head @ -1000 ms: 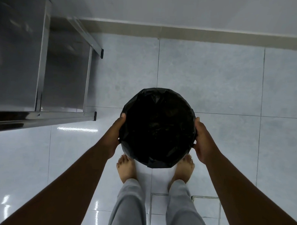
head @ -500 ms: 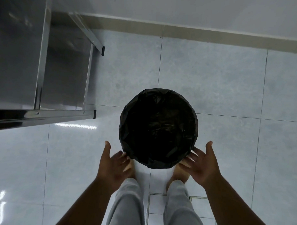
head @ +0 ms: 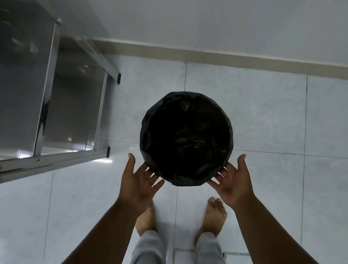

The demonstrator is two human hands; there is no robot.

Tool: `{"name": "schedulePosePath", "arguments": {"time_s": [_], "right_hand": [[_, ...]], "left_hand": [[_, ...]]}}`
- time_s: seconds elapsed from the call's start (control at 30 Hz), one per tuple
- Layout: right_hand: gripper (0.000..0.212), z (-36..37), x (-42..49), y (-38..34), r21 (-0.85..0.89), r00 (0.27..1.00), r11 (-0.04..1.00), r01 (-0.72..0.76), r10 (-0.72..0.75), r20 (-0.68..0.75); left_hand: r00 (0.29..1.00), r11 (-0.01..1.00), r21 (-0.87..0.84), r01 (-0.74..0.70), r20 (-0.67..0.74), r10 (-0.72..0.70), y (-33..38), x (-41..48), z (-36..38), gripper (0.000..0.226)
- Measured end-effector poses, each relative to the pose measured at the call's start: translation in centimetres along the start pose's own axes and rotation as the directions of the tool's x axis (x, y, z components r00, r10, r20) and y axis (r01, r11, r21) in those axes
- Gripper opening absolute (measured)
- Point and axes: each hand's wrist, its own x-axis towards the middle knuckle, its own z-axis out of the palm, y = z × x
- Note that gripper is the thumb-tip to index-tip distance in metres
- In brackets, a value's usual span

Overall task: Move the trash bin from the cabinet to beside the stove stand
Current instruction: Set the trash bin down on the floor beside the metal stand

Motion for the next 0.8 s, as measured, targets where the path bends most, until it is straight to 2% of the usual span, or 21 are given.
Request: {"name": "schedulePosePath", "arguments": {"time_s": [0.37,0.53,0.8], "right_hand": [[0.077,7.8,5.0,-8.5,-0.077,0.986,0.987,0.14,-0.132,0.106],[0.075,10.7,6.6,-11.4,-0.119,0.978,0.976,0.184,-0.17,0.121],[0.077,12.2,7.5,-12.9,-0.176,0.964,0.955,0.238,-0.21,0.166]], "left_hand": [[0.988,0.986,0.108,-0.129,0.097,0.118,8.3,6.2,8.1,0.066],[0.98,0.973,0.147,-0.176,0.118,0.159,11.0,8.5,10.8,0.073],[0.97,0.966,0.139,-0.218,0.14,0.199,12.2,9.1,13.0,0.071]]}}
